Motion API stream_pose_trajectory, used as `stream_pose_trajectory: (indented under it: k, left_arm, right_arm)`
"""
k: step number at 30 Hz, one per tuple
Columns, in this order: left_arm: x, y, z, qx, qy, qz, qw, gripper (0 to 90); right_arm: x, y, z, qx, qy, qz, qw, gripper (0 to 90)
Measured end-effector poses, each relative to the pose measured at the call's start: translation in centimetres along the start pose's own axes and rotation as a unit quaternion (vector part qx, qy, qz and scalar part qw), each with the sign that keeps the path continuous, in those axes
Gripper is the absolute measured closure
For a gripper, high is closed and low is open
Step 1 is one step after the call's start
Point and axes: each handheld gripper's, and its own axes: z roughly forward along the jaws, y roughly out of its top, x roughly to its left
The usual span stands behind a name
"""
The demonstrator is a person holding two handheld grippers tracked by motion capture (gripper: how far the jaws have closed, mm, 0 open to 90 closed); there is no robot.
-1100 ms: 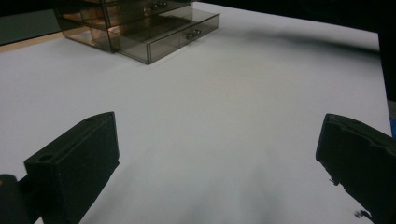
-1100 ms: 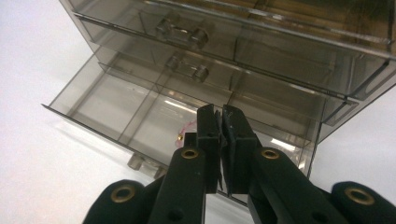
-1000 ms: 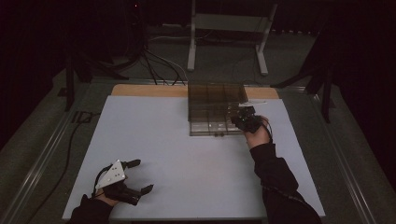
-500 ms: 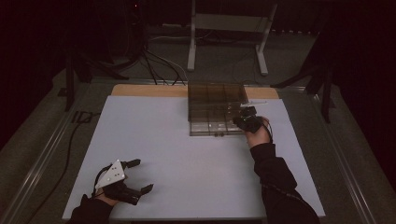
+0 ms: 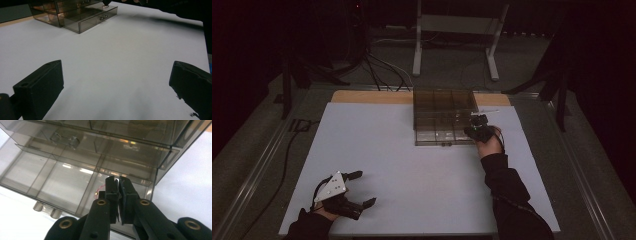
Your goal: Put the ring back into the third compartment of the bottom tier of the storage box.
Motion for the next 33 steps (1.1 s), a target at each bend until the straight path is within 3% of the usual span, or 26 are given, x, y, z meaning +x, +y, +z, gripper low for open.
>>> stream_pose_trajectory:
  k: [12,20,22,33]
  left_arm:
    - [0.0,-0.1,0.0,0.002,0.001,-0.001,1.0,0.5]
    - [0.0,0.0,0.0,0.003,-0.002,-0.001,1.0,0.5]
    - [0.0,0.0,0.0,-0.002,-0.001,-0.003,1.0,0.5]
    - [0.2,-0.1,-0.1,-0.001,0.0,-0.006,1.0,0.5]
  right_arm:
    - [-0.5,-0.5,1.0,0.02,-0.017,-0.004,0.9996,86.4]
    - [-0.3,-0.5,0.9,0.009,-0.014,-0.014,0.9998,84.5]
    - [-0.2,-0.3,0.6,-0.005,-0.017,-0.013,0.9998,76.4]
    - [0.2,0.5,-0.8,-0.019,-0.001,-0.009,0.9998,58.0]
